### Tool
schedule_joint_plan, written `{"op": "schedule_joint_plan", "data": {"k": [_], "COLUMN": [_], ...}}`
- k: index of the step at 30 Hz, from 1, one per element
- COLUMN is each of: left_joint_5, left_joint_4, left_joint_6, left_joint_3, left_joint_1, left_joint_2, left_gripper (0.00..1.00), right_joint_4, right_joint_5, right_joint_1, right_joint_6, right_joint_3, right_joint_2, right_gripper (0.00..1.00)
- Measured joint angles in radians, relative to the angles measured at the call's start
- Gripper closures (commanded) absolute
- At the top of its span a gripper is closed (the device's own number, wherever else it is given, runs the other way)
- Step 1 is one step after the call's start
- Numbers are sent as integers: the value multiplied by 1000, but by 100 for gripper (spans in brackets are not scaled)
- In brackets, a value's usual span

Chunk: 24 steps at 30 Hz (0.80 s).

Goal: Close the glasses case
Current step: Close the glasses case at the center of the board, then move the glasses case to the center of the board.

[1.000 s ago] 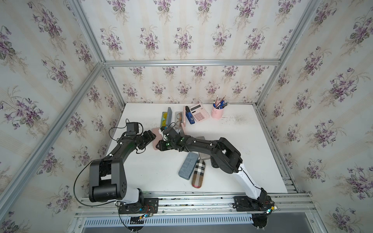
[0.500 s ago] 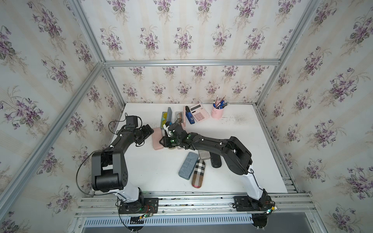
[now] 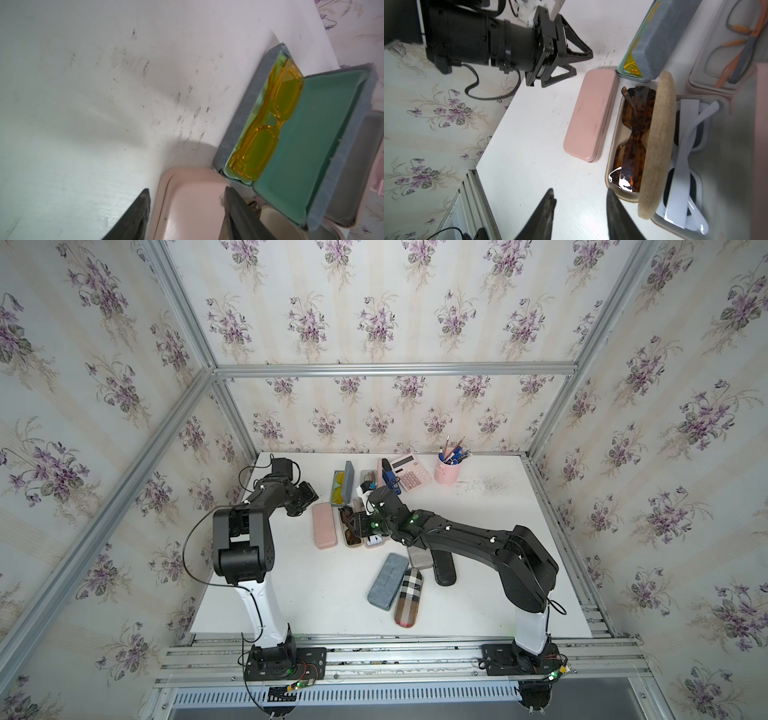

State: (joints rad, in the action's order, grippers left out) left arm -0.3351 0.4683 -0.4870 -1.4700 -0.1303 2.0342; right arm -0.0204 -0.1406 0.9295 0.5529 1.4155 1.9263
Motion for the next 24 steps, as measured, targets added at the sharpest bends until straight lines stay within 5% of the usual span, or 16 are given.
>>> {"op": "schedule_joint_plan", "data": {"k": [10,24], "left_joint_5": [21,-4], "left_joint_4": [55,-216], "left_joint_6": [36,7], "left_joint_3": [-42,427], "left_joint_1": [64,80], "left_joint_2": [72,-188], "left_gripper": [61,57], "right_joint_4": [2,27], "right_joint_5": [15,19], "right_joint_1": [0,-1], "right_joint_6": [-3,5], "right_joint_3": [-106,-197], "right_joint_2": [-62,-119], "right_gripper": [58,58]}}
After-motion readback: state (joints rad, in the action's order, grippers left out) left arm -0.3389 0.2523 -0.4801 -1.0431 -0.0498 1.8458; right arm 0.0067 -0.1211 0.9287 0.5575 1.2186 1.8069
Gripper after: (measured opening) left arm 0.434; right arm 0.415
